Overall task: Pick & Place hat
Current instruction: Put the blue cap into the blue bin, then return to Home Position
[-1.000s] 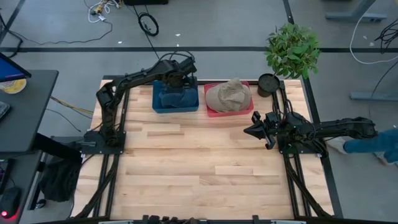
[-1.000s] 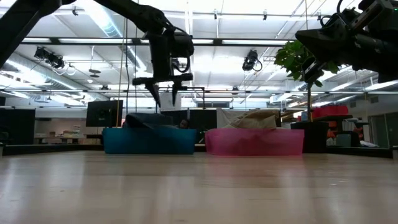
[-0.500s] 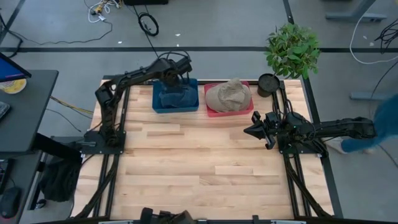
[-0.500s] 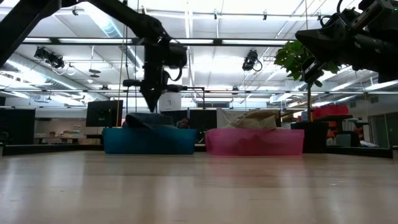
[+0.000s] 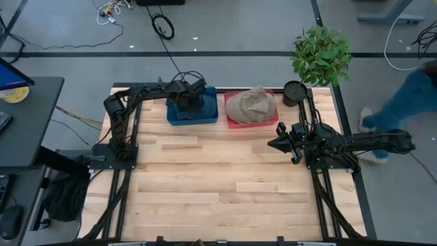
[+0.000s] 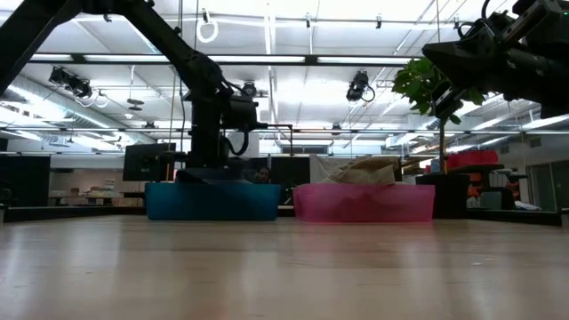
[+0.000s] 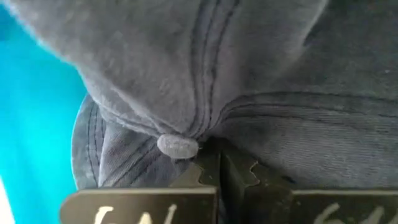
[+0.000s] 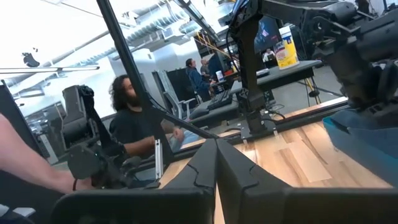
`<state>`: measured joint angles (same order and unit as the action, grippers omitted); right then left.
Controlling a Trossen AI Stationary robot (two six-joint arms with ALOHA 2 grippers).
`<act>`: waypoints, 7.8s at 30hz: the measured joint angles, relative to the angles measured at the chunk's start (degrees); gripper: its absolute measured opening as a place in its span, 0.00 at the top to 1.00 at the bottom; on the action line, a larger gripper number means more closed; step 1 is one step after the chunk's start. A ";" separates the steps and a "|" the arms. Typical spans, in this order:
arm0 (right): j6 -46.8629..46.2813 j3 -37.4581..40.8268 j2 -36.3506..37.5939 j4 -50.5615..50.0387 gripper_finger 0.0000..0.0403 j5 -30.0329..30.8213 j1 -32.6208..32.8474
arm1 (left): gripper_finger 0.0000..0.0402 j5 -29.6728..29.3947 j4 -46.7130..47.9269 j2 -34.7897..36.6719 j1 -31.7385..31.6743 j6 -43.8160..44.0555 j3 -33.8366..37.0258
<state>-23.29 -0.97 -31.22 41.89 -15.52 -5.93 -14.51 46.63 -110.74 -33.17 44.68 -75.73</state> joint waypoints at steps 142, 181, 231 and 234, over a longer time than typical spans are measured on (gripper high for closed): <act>0.00 0.00 0.01 -1.75 0.97 0.02 -0.01 | 0.99 13.27 -91.04 110.49 34.28 -44.34 75.22; 0.00 0.00 0.01 -1.73 0.97 0.02 -0.02 | 0.99 13.28 -48.72 110.38 34.26 -45.32 75.28; 0.00 0.00 0.00 -1.73 0.97 0.00 0.00 | 0.99 13.30 -48.94 110.38 34.26 -45.33 75.33; 0.00 0.00 0.01 -1.73 0.97 0.02 -0.02 | 0.99 13.30 -48.94 110.38 34.26 -45.34 75.33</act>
<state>-23.29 -0.97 -31.20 40.16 -15.51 -5.96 -1.21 -2.31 -0.36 1.08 -0.66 -0.40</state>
